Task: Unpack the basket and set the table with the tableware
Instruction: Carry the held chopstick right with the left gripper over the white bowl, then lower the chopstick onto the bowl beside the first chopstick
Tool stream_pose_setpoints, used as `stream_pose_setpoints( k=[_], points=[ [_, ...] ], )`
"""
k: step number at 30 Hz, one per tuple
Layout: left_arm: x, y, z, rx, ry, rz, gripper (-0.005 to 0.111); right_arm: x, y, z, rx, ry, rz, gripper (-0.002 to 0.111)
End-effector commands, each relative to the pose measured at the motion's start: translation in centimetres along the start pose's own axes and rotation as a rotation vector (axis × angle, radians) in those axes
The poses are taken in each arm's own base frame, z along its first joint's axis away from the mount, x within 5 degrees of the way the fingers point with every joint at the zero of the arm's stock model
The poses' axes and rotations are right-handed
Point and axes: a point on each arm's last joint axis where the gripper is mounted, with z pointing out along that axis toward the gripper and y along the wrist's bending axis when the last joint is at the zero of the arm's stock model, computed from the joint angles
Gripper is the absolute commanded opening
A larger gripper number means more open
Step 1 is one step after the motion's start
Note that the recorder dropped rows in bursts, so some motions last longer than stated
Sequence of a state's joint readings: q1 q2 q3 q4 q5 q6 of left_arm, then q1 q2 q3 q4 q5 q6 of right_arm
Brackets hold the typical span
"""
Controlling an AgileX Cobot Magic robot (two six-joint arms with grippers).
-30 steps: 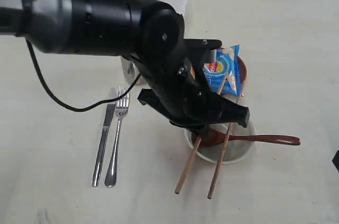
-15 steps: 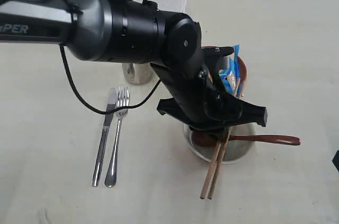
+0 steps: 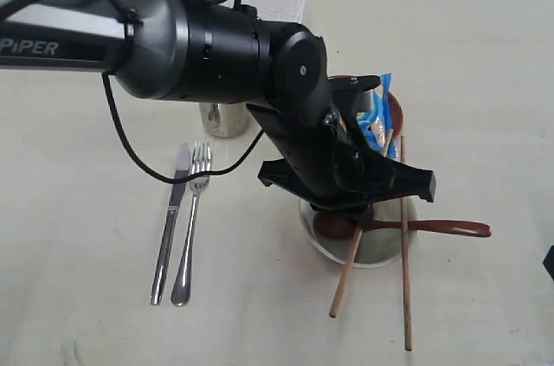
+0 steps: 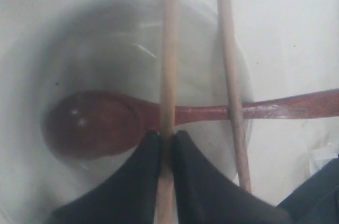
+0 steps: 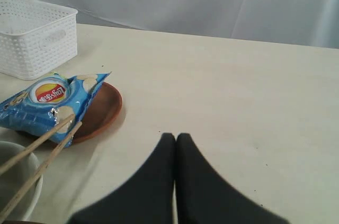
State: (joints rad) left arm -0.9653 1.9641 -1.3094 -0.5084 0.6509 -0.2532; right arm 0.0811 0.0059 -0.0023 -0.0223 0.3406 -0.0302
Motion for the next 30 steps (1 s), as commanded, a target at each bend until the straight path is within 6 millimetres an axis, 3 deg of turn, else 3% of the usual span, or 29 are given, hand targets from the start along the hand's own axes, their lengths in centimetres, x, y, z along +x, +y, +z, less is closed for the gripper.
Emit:
stream_pose_setpoints(
  k=[1, 3, 5, 10, 16, 24, 30],
  points=[
    [-0.2, 0.0, 0.1, 0.007, -0.018, -0.007, 0.027, 0.0, 0.0, 0.0, 0.007, -0.005, -0.003, -0.001],
    [-0.2, 0.0, 0.1, 0.009, -0.018, -0.017, 0.041, 0.0, 0.0, 0.0, 0.007, -0.005, -0.003, -0.001],
    [-0.2, -0.1, 0.0, 0.011, -0.018, -0.027, 0.047, 0.0, 0.0, 0.0, 0.007, -0.005, -0.003, -0.001],
    [-0.3, -0.4, -0.7, 0.029, -0.04, -0.028, 0.047, 0.0, 0.0, 0.0, 0.007, -0.005, -0.003, -0.001],
    [-0.8, -1.5, -3.0, 0.079, -0.126, -0.01, 0.047, 0.0, 0.0, 0.0, 0.007, -0.005, -0.003, -0.001],
    [-0.5, -2.7, -4.4, 0.049, -0.039, 0.141, 0.048, 0.0, 0.0, 0.0, 0.007, -0.005, -0.003, -0.001],
    [-0.3, -2.5, -3.6, 0.02, -0.022, 0.149, 0.07, 0.0, 0.0, 0.0, 0.007, -0.005, -0.003, -0.001]
  ],
)
